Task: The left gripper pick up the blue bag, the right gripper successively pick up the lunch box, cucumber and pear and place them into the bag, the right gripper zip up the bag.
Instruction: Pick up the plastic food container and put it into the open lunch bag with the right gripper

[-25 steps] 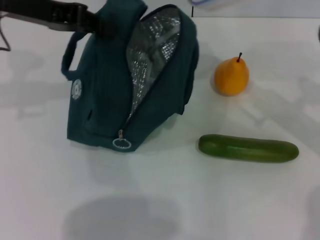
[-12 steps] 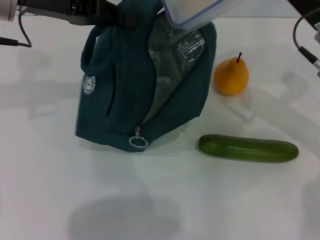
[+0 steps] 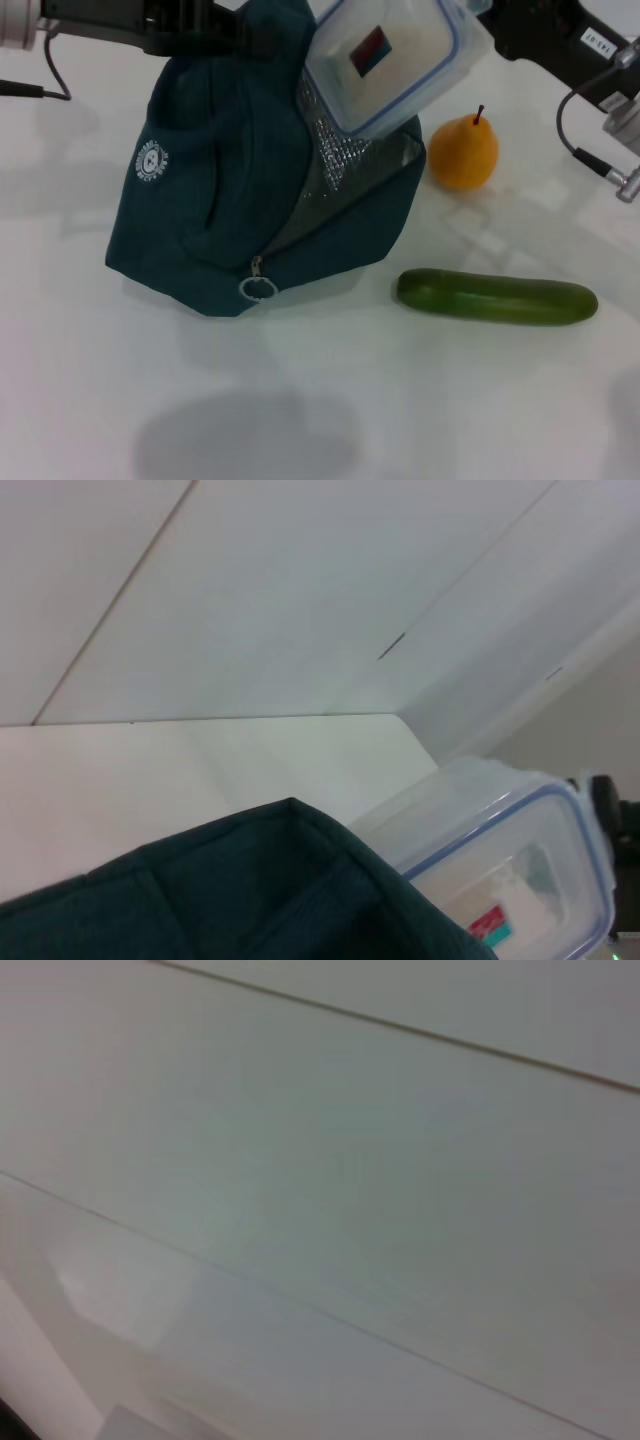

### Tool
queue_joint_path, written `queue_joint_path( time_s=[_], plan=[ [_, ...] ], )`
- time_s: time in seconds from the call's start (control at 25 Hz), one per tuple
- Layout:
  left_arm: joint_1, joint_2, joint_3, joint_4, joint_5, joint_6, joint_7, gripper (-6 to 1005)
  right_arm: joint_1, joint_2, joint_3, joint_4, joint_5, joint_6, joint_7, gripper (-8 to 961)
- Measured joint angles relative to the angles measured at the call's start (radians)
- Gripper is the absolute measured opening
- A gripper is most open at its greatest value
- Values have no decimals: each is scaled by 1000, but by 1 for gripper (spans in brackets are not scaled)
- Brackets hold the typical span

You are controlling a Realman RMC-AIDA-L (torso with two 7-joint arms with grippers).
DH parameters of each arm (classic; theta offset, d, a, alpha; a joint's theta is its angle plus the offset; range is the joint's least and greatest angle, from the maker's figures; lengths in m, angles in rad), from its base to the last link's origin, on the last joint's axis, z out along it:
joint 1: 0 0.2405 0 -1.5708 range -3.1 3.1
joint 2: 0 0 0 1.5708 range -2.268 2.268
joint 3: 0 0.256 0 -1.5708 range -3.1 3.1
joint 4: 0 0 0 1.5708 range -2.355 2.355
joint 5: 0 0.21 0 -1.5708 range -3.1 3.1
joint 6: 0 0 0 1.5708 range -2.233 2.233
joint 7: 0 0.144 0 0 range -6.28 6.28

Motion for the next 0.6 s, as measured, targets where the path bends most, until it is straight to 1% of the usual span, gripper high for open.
queue_joint_path(
  time_s=[0.28,0.6],
  plan=[
    [0,-10,1,-3,-3,0,10,45,8,0,-33,-1,-16,23,-3,102],
    [4,-11,6,-16,-22,0,19,45,9,0,-46,-29,-15,24,2,105]
  ],
)
